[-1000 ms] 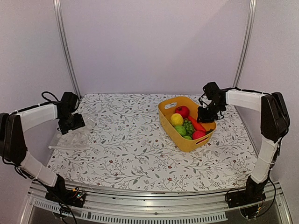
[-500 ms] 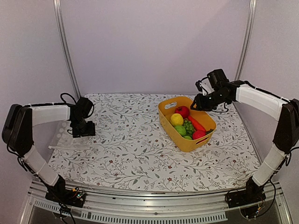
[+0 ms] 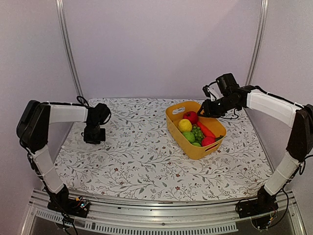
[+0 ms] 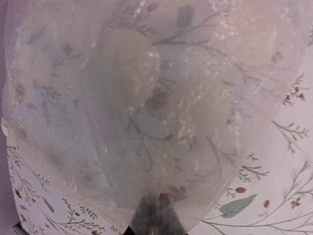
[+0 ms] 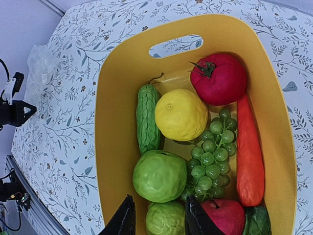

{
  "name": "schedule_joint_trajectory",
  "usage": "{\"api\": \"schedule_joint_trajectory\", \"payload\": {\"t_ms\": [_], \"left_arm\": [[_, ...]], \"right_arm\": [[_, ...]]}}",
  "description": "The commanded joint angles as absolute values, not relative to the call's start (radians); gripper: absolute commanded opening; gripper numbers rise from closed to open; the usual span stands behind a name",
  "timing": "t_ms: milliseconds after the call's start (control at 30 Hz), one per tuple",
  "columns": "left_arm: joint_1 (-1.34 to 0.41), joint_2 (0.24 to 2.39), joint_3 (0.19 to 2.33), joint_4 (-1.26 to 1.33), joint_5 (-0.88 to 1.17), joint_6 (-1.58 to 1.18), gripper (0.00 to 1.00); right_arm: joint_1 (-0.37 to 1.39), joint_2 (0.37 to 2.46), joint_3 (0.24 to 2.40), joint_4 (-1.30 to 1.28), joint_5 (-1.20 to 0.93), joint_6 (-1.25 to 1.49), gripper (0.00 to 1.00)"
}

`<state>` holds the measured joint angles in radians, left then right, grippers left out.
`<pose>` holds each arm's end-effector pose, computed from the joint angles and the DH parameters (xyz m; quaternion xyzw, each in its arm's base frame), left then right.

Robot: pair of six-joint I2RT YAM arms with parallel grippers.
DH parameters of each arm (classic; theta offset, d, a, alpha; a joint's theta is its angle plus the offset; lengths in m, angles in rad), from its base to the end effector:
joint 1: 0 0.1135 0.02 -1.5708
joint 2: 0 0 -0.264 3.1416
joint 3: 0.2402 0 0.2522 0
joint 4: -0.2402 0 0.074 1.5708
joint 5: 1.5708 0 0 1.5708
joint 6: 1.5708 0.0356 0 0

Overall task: Place the food in the zip-top bag and seal the zipper
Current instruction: Move the zipper food storage bag to the center of the board, then pick up the zipper food storage bag at the center of the board.

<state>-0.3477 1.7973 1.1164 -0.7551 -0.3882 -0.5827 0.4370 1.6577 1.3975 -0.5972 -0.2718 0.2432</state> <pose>0.3071 -0.0970 0.1572 -0.1277 0.9707 0.1423 0.1454 0.3275 0.1635 0.2896 -0.1369 0.9195 0.2351 0.2838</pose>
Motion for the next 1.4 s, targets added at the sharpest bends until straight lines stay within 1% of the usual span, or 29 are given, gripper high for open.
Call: {"api": "schedule_joint_trajectory", "payload": {"t_ms": [0,33,100,233,267,333,367,400,467,567,700,800,867,1033,1100,1200,1367], "left_arm": [[-0.452,1.844,1.264,-0.738,-0.192,-0.674,0.07],[-0.480,1.866,1.303,-0.738,-0.152,-0.697,0.09],[-0.537,1.916,1.389,-0.716,-0.066,-0.717,0.19],[-0.647,2.058,1.632,-0.710,0.020,-0.696,0.31],[-0.662,2.093,1.701,-0.730,0.027,-0.684,0.36],[-0.676,2.149,1.833,-0.764,0.045,-0.642,0.48],[-0.678,2.162,1.870,-0.775,0.048,-0.609,0.52],[-0.678,2.158,1.886,-0.781,0.034,-0.574,0.54],[-0.678,2.104,1.848,-0.754,-0.026,-0.478,0.56],[-0.678,1.949,1.656,-0.626,-0.143,-0.271,0.56],[-0.678,1.730,1.323,-0.434,-0.151,0.089,0.53],[-0.679,1.690,1.211,-0.433,-0.158,0.250,0.52],[-0.688,1.689,1.174,-0.444,-0.170,0.332,0.52],[-0.727,1.750,1.133,-0.381,-0.305,0.456,0.53],[-0.733,1.783,1.139,-0.347,-0.352,0.467,0.54],[-0.733,1.832,1.174,-0.333,-0.380,0.471,0.53],[-0.733,1.898,1.207,-0.339,-0.370,0.482,0.51]], "right_arm": [[0.446,1.610,1.363,-0.582,-0.290,0.235,0.33],[0.446,1.610,1.360,-0.581,-0.291,0.236,0.33],[0.446,1.610,1.358,-0.580,-0.295,0.236,0.33],[0.447,1.614,1.362,-0.576,-0.304,0.240,0.33],[0.446,1.616,1.363,-0.575,-0.305,0.241,0.33],[0.446,1.616,1.368,-0.575,-0.305,0.242,0.33],[0.446,1.615,1.369,-0.575,-0.308,0.242,0.33],[0.446,1.614,1.369,-0.575,-0.311,0.242,0.33],[0.447,1.609,1.364,-0.574,-0.316,0.239,0.34],[0.451,1.598,1.344,-0.572,-0.325,0.231,0.34],[0.456,1.587,1.317,-0.565,-0.347,0.234,0.34],[0.460,1.586,1.318,-0.565,-0.366,0.240,0.34],[0.462,1.588,1.325,-0.567,-0.380,0.244,0.34],[0.465,1.613,1.351,-0.582,-0.408,0.243,0.34],[0.465,1.627,1.360,-0.584,-0.417,0.241,0.34],[0.465,1.645,1.371,-0.583,-0.433,0.250,0.34],[0.465,1.651,1.371,-0.569,-0.447,0.271,0.34]]}}
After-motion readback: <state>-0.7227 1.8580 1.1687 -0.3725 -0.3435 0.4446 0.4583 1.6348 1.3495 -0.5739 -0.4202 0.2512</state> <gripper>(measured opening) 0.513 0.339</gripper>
